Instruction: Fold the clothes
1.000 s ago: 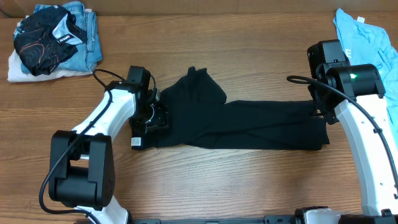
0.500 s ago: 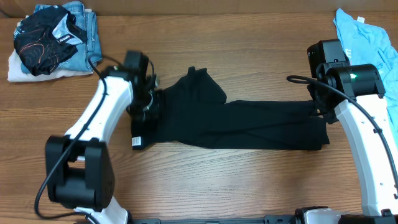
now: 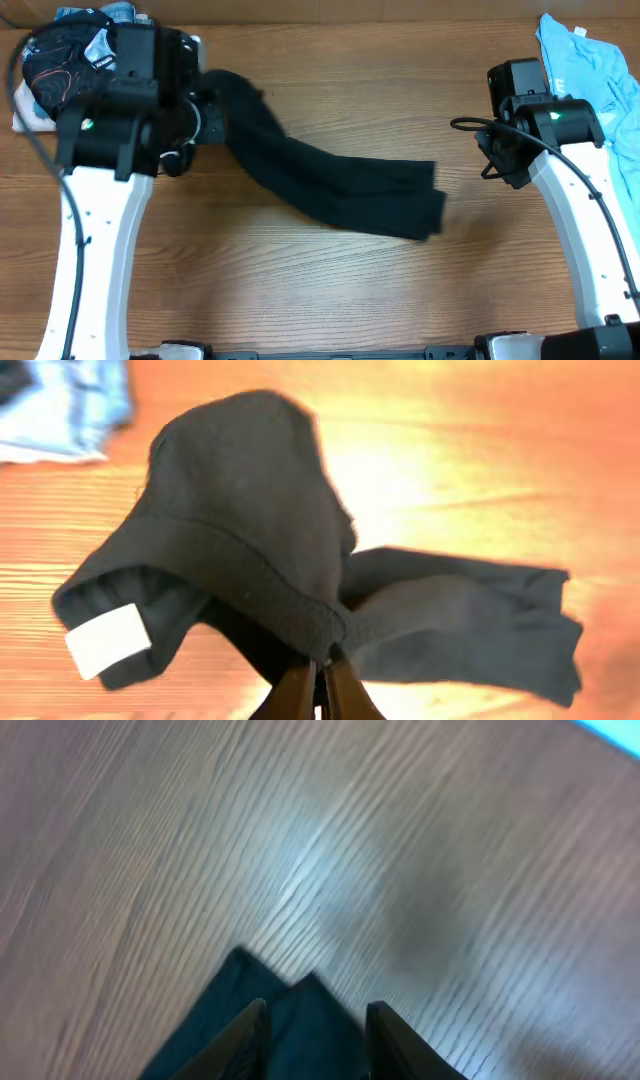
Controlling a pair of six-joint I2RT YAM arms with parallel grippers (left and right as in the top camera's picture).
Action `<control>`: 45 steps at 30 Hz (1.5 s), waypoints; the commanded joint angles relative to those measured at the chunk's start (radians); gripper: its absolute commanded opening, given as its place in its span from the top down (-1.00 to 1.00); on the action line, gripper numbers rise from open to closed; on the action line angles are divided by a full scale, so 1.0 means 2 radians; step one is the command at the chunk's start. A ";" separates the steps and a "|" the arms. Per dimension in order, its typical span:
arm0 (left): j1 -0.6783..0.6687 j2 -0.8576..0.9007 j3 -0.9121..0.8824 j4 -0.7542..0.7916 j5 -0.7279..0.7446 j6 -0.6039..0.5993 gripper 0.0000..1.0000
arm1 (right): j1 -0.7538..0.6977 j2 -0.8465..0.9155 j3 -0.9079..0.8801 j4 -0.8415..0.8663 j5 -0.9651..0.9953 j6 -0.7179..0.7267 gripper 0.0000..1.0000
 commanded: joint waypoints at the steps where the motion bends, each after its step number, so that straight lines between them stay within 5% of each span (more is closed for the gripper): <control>1: 0.001 -0.020 0.026 0.000 -0.051 -0.016 0.92 | -0.001 0.009 -0.002 0.011 -0.054 -0.063 0.22; 9: 0.000 -0.044 0.067 -0.005 -0.052 -0.018 0.92 | 0.005 0.027 -0.003 0.039 -0.156 -0.146 -0.63; 13: 0.000 -0.039 0.067 -0.023 -0.082 -0.026 0.92 | 0.017 0.041 -0.016 0.052 -0.186 -0.171 -0.84; 24: 0.000 -0.033 0.067 -0.027 -0.174 -0.063 0.92 | 0.077 0.096 -0.121 0.142 -0.333 -0.206 -0.83; 45: 0.000 -0.027 0.067 -0.033 -0.216 -0.075 0.85 | 0.231 0.100 -0.187 0.247 -0.340 -0.137 -0.64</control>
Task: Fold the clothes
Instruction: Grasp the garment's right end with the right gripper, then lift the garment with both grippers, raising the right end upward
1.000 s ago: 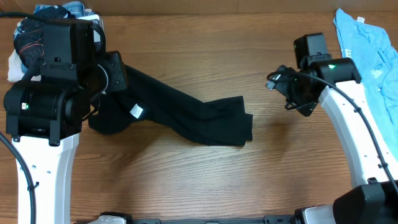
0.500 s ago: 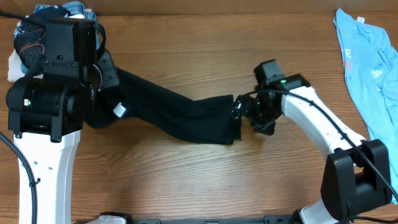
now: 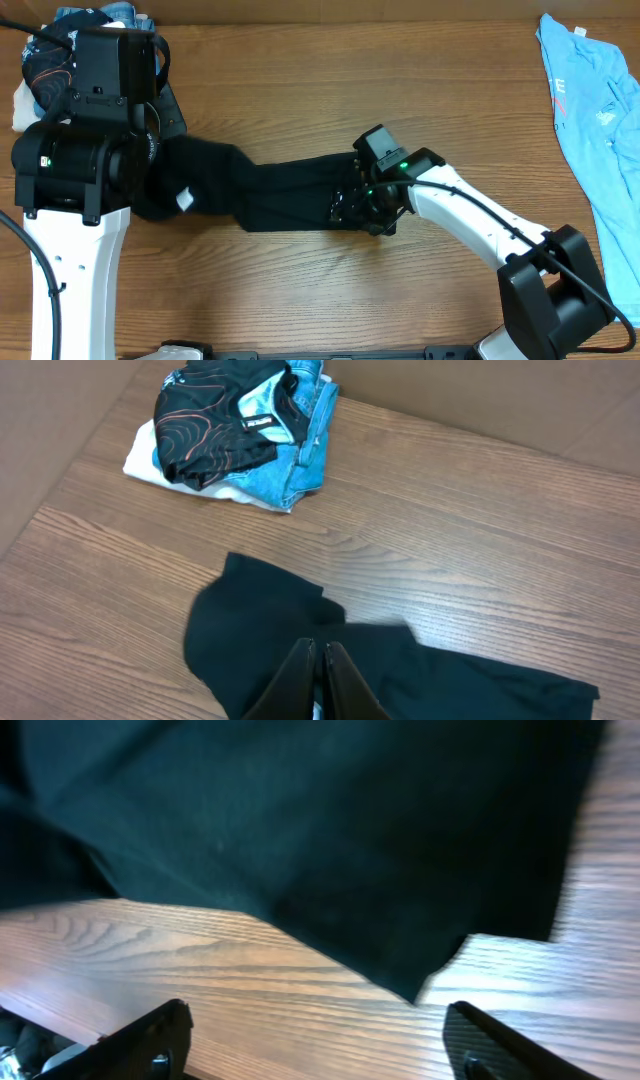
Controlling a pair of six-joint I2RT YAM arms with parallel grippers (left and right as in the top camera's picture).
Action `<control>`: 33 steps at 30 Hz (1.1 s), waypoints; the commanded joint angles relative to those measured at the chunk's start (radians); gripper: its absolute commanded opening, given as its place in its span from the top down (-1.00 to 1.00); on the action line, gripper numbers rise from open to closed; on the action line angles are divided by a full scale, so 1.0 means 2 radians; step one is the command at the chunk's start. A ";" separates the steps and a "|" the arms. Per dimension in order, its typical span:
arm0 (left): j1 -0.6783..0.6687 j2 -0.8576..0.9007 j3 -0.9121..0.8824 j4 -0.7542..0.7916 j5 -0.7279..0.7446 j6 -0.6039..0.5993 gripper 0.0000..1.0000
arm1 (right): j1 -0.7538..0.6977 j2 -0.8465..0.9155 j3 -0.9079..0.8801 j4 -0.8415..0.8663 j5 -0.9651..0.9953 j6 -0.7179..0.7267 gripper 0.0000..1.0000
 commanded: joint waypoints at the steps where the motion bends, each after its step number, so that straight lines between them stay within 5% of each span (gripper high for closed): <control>1: 0.000 0.001 0.011 -0.003 -0.011 -0.009 0.85 | 0.014 -0.001 -0.007 0.004 0.023 0.036 -0.64; 15: 0.000 0.001 0.011 -0.033 0.005 -0.009 0.59 | 0.015 0.002 -0.008 0.021 0.087 0.032 -0.73; 26: 0.000 0.001 0.011 -0.052 0.005 -0.008 0.44 | 0.015 0.046 -0.008 0.035 0.059 0.032 -0.45; 31: 0.000 0.001 0.010 -0.053 0.006 -0.009 0.42 | 0.015 0.046 -0.008 0.038 0.059 0.036 0.07; 33: 0.000 0.001 0.009 -0.052 0.007 -0.009 0.42 | 0.015 0.045 -0.007 0.038 0.059 0.036 0.45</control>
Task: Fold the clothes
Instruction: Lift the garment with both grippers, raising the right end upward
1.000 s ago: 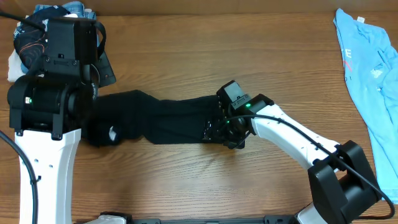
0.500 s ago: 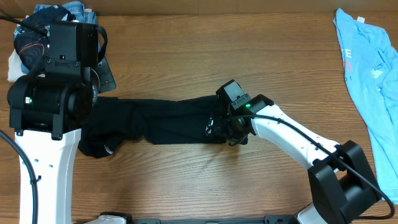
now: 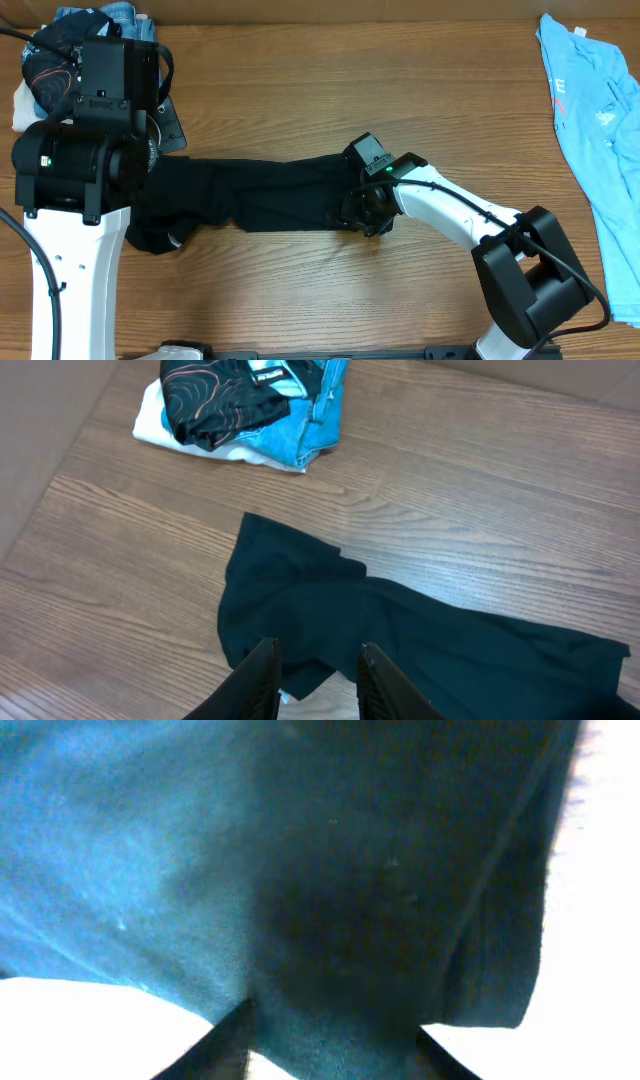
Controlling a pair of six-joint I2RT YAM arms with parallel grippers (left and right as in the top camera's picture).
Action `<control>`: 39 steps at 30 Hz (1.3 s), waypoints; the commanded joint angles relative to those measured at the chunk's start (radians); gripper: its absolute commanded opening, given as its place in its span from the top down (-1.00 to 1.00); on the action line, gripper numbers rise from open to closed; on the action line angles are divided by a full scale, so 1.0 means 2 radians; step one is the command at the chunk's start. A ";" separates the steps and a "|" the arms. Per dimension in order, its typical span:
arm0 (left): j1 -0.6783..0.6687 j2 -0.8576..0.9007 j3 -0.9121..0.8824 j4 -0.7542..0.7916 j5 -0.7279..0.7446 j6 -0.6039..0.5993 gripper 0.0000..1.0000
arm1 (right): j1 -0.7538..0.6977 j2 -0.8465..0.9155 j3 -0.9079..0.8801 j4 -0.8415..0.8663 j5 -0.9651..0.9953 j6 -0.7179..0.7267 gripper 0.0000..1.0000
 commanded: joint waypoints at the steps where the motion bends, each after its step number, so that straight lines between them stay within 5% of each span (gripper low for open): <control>1: 0.000 0.001 0.008 0.000 0.007 -0.008 0.42 | 0.001 -0.002 0.002 0.002 -0.003 0.004 0.63; 3: 0.000 0.002 0.006 0.000 0.016 -0.008 0.42 | 0.001 -0.002 0.009 0.002 0.001 0.004 0.92; 12: 0.000 0.006 -0.012 -0.011 0.023 -0.008 0.38 | 0.000 -0.030 0.124 -0.121 0.097 0.004 0.92; 25: -0.001 0.041 -0.141 -0.003 0.190 0.024 0.34 | -0.115 -0.067 0.382 -0.212 0.150 -0.016 0.92; 39: -0.065 0.043 -0.371 0.201 0.389 0.009 0.09 | -0.195 -0.037 0.384 -0.213 0.148 -0.022 0.92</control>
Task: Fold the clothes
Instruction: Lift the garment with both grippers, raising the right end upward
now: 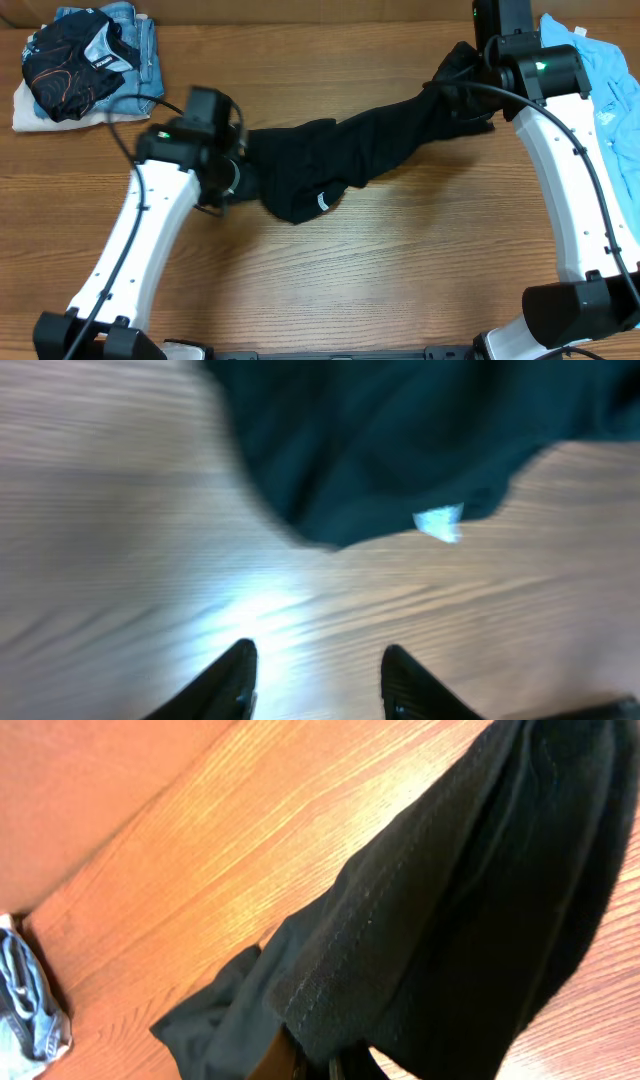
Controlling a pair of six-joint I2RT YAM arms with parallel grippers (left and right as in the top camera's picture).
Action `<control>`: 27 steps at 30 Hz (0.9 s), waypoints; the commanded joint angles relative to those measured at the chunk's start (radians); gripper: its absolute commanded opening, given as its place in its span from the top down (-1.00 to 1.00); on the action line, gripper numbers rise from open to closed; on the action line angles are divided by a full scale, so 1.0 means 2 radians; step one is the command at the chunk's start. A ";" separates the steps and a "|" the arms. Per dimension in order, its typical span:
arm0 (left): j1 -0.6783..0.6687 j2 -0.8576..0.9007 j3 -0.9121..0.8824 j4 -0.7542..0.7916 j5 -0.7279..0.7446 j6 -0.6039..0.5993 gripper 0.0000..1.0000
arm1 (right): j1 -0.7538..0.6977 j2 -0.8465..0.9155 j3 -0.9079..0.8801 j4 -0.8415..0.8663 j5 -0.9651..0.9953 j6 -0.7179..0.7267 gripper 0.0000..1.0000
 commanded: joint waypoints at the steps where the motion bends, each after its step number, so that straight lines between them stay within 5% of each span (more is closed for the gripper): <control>1: -0.039 0.001 -0.061 0.058 0.083 -0.015 0.07 | 0.001 0.008 0.008 0.004 0.003 -0.005 0.92; 16: -0.136 0.099 -0.095 0.166 0.068 -0.088 0.01 | 0.001 0.010 0.008 -0.008 0.003 -0.005 0.92; 27: -0.136 0.118 -0.089 0.231 -0.065 0.035 -0.15 | 0.001 0.011 0.008 -0.007 0.005 -0.019 0.91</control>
